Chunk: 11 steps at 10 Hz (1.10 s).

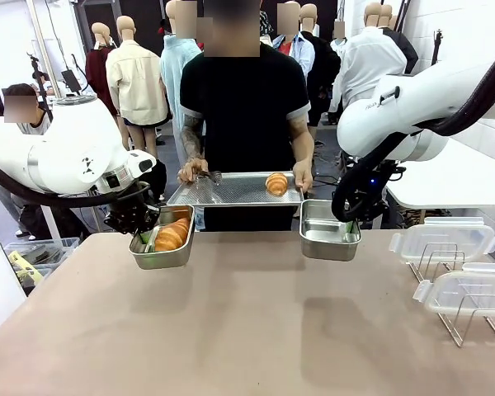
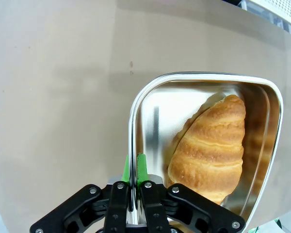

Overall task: Place the bread in airtight containers.
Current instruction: Once an object is inside an Airtight Container , place the container in the center of the table.

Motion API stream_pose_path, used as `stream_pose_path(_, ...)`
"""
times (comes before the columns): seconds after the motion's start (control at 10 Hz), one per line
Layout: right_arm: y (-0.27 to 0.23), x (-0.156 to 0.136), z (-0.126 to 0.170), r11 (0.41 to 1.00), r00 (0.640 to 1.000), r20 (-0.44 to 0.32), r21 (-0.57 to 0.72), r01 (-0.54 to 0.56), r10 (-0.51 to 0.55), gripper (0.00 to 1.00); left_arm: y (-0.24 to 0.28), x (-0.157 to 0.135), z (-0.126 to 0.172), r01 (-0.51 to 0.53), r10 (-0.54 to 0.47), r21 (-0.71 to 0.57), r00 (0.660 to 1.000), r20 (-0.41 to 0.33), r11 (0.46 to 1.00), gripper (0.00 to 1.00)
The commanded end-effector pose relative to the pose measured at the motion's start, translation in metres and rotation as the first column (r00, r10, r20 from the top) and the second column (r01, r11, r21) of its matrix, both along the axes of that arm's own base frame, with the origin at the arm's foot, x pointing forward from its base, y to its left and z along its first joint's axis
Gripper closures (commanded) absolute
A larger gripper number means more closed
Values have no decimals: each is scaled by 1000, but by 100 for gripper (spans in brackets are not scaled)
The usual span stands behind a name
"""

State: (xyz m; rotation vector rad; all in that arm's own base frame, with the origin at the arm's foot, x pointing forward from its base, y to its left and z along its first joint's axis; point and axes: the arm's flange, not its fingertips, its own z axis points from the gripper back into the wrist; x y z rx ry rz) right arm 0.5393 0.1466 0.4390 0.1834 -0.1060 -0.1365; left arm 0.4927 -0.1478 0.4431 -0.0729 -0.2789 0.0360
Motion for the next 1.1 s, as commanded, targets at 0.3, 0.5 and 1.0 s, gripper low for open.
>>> stream_pose_path(0.3, -1, -1, 3, 1000, 1000, 7, 1, -12, 12, 100, 1, 0, 2, 9, -9, 13, 1000, 9, 1000, 100)
stream_pose_path(0.5, -1, -1, 3, 1000, 1000, 7, 1, -12, 12, 100, 1, 0, 2, 9, -9, 13, 1000, 9, 1000, 100)
stream_pose_path(1.0, -1, -1, 3, 1000, 1000, 7, 1, -12, 12, 100, 17, 12, -29, -46, 46, 42, 999, 7, 998, 100)
